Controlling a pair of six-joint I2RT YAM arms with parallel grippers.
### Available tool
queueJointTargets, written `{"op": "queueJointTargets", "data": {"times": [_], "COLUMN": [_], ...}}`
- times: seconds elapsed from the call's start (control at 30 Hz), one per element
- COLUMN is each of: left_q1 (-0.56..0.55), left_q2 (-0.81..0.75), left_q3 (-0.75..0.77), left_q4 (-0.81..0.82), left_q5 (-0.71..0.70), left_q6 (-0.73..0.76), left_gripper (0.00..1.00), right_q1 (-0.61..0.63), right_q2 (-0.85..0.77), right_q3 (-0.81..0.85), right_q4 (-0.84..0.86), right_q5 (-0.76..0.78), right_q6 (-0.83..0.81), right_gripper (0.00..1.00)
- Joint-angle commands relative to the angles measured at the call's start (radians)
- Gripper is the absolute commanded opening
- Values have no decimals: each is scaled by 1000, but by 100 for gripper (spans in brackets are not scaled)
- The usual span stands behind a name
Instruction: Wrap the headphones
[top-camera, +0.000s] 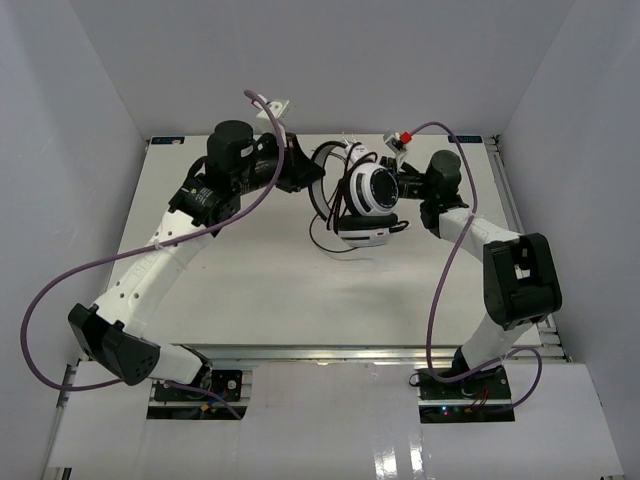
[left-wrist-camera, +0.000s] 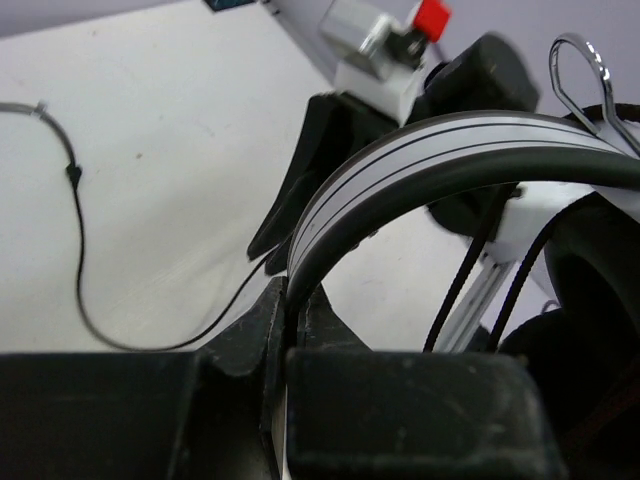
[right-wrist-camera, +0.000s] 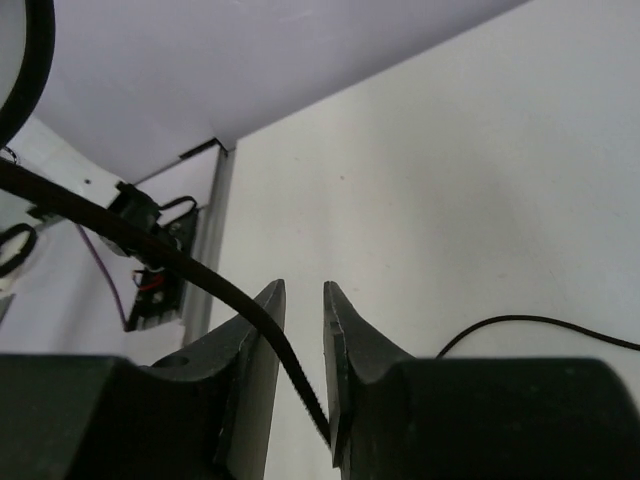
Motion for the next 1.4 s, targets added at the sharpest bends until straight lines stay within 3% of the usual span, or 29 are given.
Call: {"op": "queueJointTargets", "data": {"times": [0.0,0.2,0.47,0.57,0.67,0.8,0.93,1.1,1.27,1.37], "left_q1": [-5,-6,-6,-6,-6,-5,-1,22,43,44], "left_q2": [-47,37,92,78,40,17,27,37,95,141], "left_q3": [130,315,509,490,450,399,359,267,250,231], "left_q4": [151,186,148,124,112,92,64,91,66,43], "left_q5": [-6,-57,-334,-503,-653,-822,-948,-1041,-1049,-1040], "left_q6": [-186,-283,-286,-301,-278,-187,-76,19,50,89], "left_gripper": [0,0,0,0,0,0,0,0,0,0], "right_q1": [11,99,227,269,280,280,296,338,432,459], "right_q2": [45,54,16,-11,-65,-174,-315,-403,-414,-408], "right_q3": [-23,-43,-118,-114,-130,-170,-119,-19,92,182], "right_q4": [643,742,742,732,651,377,-217,-633,-942,-1035], "right_q5": [-79,-55,-19,-12,1,16,103,237,433,594], "right_q6": [505,558,492,482,417,188,-274,-601,-836,-971], "right_gripper": [33,38,39,32,15,8,8,8,8,8]}}
